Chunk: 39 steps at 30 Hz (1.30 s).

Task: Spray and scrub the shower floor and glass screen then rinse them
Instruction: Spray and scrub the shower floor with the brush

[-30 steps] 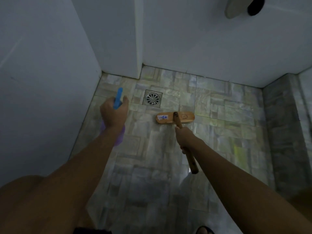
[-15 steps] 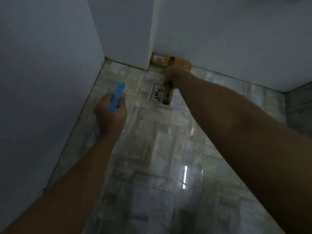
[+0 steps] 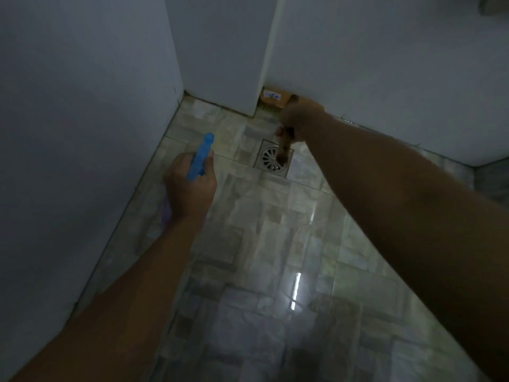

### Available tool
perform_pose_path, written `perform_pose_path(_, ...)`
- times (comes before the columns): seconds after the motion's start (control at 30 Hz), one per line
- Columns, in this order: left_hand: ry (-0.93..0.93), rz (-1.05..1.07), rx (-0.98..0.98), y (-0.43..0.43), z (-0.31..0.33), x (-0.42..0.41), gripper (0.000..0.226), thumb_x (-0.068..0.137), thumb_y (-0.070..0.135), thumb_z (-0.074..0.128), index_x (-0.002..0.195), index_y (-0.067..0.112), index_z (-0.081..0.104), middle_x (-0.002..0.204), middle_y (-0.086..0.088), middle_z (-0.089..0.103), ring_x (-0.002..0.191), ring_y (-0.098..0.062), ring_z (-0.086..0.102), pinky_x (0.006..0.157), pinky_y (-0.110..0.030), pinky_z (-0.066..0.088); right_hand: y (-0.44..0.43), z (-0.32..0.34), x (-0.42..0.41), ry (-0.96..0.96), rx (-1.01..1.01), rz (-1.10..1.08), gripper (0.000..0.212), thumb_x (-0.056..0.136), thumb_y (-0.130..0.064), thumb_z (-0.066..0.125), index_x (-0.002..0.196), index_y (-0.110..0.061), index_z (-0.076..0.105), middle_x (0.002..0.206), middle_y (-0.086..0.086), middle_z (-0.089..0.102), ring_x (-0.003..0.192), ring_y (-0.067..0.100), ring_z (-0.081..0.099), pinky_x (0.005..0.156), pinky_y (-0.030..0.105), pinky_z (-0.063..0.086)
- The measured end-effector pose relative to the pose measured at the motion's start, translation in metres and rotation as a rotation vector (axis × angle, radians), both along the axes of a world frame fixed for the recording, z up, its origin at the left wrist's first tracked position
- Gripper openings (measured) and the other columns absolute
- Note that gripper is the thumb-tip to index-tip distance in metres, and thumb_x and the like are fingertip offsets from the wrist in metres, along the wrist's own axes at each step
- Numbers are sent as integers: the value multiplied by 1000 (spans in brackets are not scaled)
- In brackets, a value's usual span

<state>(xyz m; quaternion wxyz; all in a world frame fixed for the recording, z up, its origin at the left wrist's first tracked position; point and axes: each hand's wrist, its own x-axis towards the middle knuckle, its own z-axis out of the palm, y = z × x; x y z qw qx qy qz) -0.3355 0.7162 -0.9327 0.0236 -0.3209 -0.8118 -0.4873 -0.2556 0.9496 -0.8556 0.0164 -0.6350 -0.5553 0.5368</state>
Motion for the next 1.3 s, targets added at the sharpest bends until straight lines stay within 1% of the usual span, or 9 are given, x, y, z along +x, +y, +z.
perform_pose_path(0.13, 12, -13, -17, 5, 3, 6, 36, 93, 27, 69, 66, 8, 54, 62, -2, 46, 53, -18, 42, 53, -25, 29, -19, -20, 17, -137, 36, 183, 24, 101, -1, 40, 80, -7, 50, 75, 14, 57, 64, 26, 58, 68, 42, 59)
perform_pose_path(0.27, 49, -38, -31, 9, 6, 14, 34, 90, 22, 72, 66, 7, 53, 64, 3, 41, 54, -14, 38, 56, -19, 24, -45, -44, 33, -136, -134, 195, 26, 105, -8, 34, 85, -4, 49, 64, 14, 51, 52, 24, 49, 59, 39, 49)
perform_pose_path(0.43, 13, -5, -34, 4, 6, 14, 36, 92, 27, 68, 67, 6, 55, 64, 0, 44, 54, -18, 42, 54, -26, 29, -12, -27, 23, -174, -31, 196, 20, 97, 5, 37, 83, 2, 51, 76, 18, 57, 81, 31, 59, 92, 50, 55)
perform_pose_path(0.57, 6, 22, -16, 2, 6, 9, 36, 93, 26, 67, 68, 3, 56, 63, -9, 50, 55, -21, 43, 53, -28, 30, -2, -20, 33, -187, 73, 208, 23, 99, 1, 38, 79, -2, 49, 79, 15, 55, 76, 28, 57, 81, 41, 58)
perform_pose_path(0.7, -21, 40, 15, -2, 1, 2, 35, 93, 25, 67, 68, 2, 58, 62, -14, 53, 54, -29, 50, 50, -36, 38, -31, -42, 52, -186, 47, 245, 29, 102, -9, 37, 74, -17, 41, 72, 7, 48, 56, 19, 50, 44, 29, 47)
perform_pose_path(0.8, -44, 65, 19, -1, 2, -2, 37, 93, 28, 66, 69, 1, 60, 63, -16, 55, 55, -31, 52, 50, -38, 40, -35, -49, 58, -81, -21, 86, 22, 104, -12, 34, 88, -8, 49, 64, 14, 48, 47, 24, 48, 49, 35, 48)
perform_pose_path(0.97, -43, 72, 17, -2, -2, -4, 36, 93, 30, 65, 73, 1, 62, 65, -15, 58, 57, -29, 55, 51, -39, 43, 1, -24, 16, -3, 11, 2, 25, 102, 1, 27, 89, -5, 48, 71, 10, 49, 59, 20, 49, 69, 37, 50)
perform_pose_path(1.13, -32, 76, -16, -2, -4, -6, 34, 94, 32, 65, 76, 2, 64, 68, -14, 60, 60, -27, 57, 53, -37, 44, 14, -24, 1, -97, -6, 107, 29, 102, -1, 37, 74, -5, 44, 70, 8, 46, 61, 18, 46, 76, 33, 48)
perform_pose_path(1.3, -78, 1, -6, -1, 6, 0, 39, 93, 33, 62, 72, 0, 61, 65, -16, 57, 57, -29, 53, 51, -36, 40, -25, -28, 31, -172, -15, 181, 20, 98, 2, 39, 88, -2, 56, 80, 16, 55, 75, 30, 56, 86, 47, 55)
